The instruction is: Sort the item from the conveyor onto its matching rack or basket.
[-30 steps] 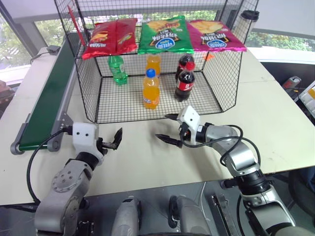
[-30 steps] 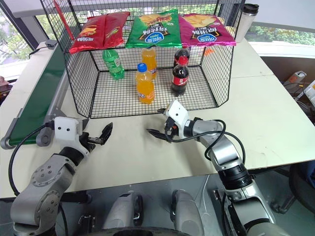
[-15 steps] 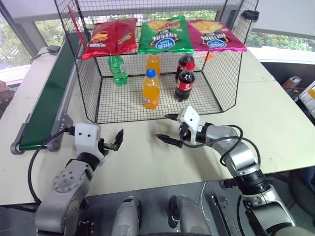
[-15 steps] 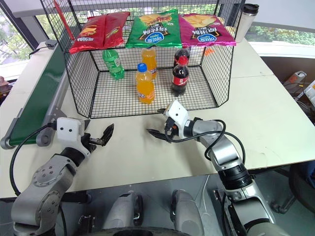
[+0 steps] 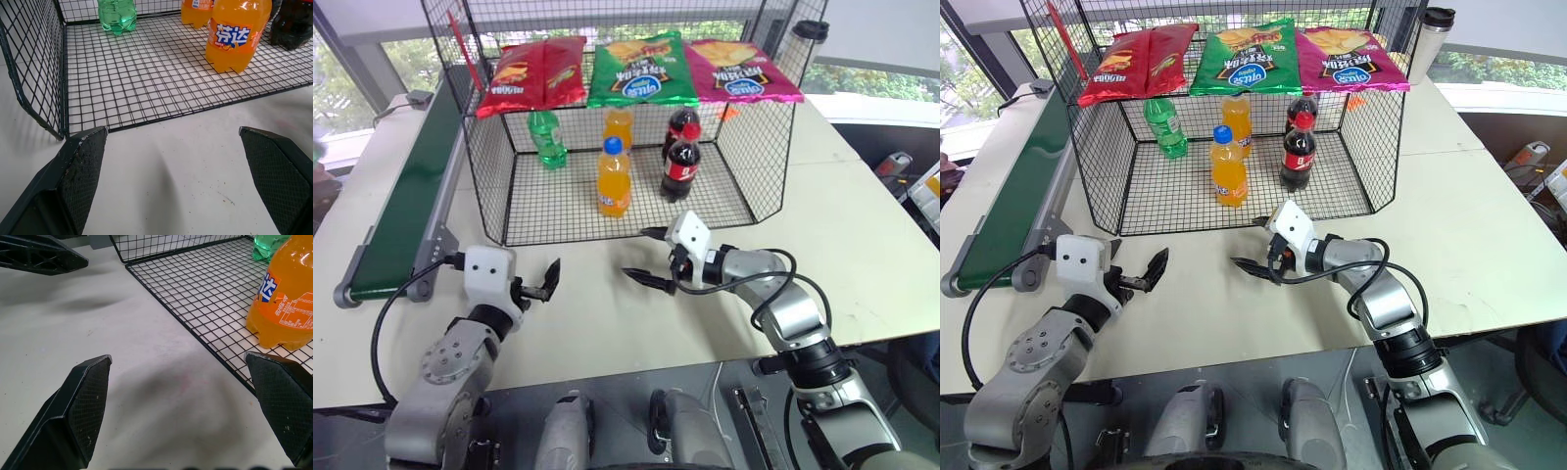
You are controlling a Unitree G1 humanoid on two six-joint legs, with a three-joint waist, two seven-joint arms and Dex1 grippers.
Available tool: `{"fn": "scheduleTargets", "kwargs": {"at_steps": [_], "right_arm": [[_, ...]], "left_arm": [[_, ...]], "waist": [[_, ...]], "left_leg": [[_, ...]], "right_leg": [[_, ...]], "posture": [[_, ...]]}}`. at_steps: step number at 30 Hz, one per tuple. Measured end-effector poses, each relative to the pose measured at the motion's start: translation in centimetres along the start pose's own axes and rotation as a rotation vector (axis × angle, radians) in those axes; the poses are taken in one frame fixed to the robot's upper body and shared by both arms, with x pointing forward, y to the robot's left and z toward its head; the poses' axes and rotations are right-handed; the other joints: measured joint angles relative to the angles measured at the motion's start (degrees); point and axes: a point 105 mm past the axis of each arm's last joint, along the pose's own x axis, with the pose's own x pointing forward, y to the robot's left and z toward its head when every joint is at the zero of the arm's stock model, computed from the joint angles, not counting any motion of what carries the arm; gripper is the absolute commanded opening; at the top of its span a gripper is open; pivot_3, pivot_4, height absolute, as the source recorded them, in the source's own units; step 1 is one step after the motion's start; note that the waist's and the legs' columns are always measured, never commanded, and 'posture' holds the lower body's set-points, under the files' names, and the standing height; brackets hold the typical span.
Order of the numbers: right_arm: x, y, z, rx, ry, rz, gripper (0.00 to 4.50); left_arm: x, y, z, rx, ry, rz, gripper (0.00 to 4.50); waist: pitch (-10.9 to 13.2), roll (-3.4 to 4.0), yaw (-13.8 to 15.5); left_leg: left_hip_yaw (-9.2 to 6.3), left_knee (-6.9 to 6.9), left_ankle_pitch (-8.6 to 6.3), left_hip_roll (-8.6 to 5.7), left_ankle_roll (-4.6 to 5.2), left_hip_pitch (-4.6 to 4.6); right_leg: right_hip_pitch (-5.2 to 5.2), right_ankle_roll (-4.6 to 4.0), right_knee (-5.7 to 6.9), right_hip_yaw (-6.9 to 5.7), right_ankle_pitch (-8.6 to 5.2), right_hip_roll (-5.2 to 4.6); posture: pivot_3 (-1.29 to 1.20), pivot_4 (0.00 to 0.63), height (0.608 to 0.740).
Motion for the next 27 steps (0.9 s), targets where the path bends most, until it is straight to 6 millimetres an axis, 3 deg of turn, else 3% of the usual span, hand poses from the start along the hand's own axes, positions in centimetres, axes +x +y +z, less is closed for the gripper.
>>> {"fn": "scheduleTargets", "kwargs": {"at_steps": [27], "right_arm": [[-0.11,0.18,-0.10,0.003,0.007,0.012,4.50]], "left_arm": [[0.18,-0.02,0.26,-0.013,-0.011,0.020,4.47]], "waist": [[0.00,0.00,0.00]], "left_leg": [[0.00,0.00,0.00,0.00,0.00,0.00]], "right_leg": [[0.00,-0.07,0.00,0.00,-0.04,0.00]], "posture": [[0.00,0.150,0.740]]}}
